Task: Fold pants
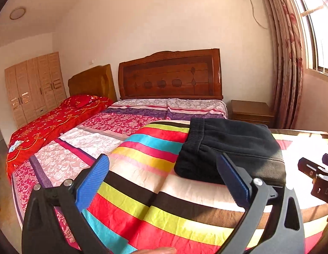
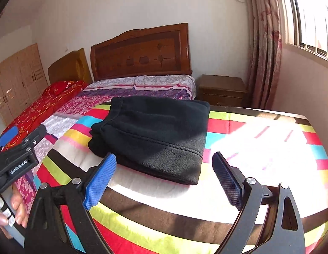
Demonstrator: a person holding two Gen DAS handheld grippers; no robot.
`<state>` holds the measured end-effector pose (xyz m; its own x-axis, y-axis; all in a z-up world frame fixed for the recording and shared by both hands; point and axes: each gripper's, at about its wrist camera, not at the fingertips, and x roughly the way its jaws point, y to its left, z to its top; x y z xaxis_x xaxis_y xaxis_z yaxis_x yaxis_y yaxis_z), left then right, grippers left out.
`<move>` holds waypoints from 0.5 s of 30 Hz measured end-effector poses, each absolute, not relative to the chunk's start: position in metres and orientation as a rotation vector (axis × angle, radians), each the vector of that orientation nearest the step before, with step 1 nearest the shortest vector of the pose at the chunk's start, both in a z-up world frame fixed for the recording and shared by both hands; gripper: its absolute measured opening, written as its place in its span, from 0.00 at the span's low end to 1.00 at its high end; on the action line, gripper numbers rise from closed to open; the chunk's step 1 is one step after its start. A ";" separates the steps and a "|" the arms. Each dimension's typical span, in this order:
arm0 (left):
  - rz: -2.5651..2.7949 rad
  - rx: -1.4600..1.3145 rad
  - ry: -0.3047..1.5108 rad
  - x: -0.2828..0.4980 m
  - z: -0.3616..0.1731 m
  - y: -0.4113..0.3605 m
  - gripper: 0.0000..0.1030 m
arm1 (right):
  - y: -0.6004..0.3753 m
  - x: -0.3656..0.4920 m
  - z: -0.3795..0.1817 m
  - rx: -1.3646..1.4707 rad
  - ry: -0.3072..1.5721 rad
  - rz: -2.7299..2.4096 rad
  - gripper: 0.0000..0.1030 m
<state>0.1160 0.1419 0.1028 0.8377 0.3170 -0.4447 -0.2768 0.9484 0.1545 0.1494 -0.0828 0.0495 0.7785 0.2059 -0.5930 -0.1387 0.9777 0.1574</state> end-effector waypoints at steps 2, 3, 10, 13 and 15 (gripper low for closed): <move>0.282 0.073 0.514 0.110 0.098 0.141 0.98 | -0.084 0.146 0.047 0.124 0.671 0.167 0.86; 0.266 0.065 0.526 0.109 0.096 0.141 0.98 | -0.086 0.143 0.045 0.134 0.676 0.151 0.86; 0.190 0.005 0.573 0.111 0.085 0.141 0.98 | -0.087 0.133 0.033 0.120 0.684 0.104 0.86; 0.166 0.006 0.587 0.116 0.078 0.139 0.98 | -0.080 0.132 0.028 0.087 0.680 0.089 0.86; 0.142 0.002 0.602 0.119 0.074 0.137 0.98 | -0.075 0.133 0.023 0.069 0.691 0.096 0.86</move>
